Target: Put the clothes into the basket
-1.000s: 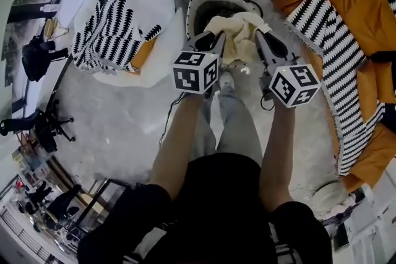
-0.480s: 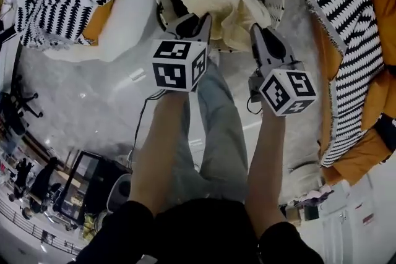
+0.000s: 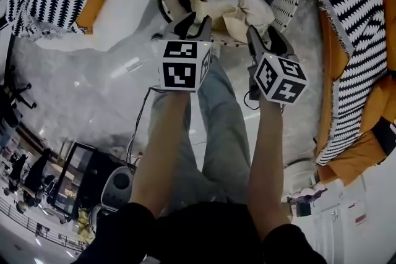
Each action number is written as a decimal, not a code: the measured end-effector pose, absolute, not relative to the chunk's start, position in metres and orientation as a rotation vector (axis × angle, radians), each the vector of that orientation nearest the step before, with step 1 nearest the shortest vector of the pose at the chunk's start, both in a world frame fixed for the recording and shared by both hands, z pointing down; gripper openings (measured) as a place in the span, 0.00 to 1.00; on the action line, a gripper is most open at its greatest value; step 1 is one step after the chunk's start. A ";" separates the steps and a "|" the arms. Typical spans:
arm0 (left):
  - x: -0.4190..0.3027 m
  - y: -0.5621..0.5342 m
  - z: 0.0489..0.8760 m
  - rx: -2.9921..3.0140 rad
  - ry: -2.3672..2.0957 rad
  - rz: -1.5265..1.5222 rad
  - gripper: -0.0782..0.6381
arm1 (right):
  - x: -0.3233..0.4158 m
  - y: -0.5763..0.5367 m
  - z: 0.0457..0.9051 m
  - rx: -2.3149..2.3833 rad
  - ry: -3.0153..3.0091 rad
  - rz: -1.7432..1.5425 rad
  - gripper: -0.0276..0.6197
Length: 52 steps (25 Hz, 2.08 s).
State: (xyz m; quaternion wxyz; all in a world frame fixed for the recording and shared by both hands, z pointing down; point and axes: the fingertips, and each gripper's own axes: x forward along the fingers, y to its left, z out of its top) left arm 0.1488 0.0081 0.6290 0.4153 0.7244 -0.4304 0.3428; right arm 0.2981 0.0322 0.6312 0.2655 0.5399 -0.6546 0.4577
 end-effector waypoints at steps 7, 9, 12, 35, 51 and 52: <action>0.149 0.001 0.592 1.876 -1.120 0.711 0.14 | 0.298 0.018 0.588 1.561 -1.837 1.117 0.09; 0.148 -0.001 0.578 1.914 -1.125 0.637 0.13 | 0.284 0.014 0.576 1.554 -1.948 1.156 0.07; 0.137 -0.002 0.552 1.960 -1.156 0.538 0.12 | 0.256 0.010 0.552 1.515 -2.111 1.178 0.06; -0.070 -0.003 0.245 1.752 -1.988 0.114 0.12 | 0.051 -0.042 0.277 0.971 -2.650 0.818 0.06; -0.151 0.037 0.021 1.907 -2.339 -0.143 0.12 | -0.043 -0.034 0.043 0.766 -3.056 0.342 0.06; -0.152 0.039 0.013 1.921 -2.347 -0.150 0.12 | -0.045 -0.032 0.035 0.764 -3.068 0.322 0.06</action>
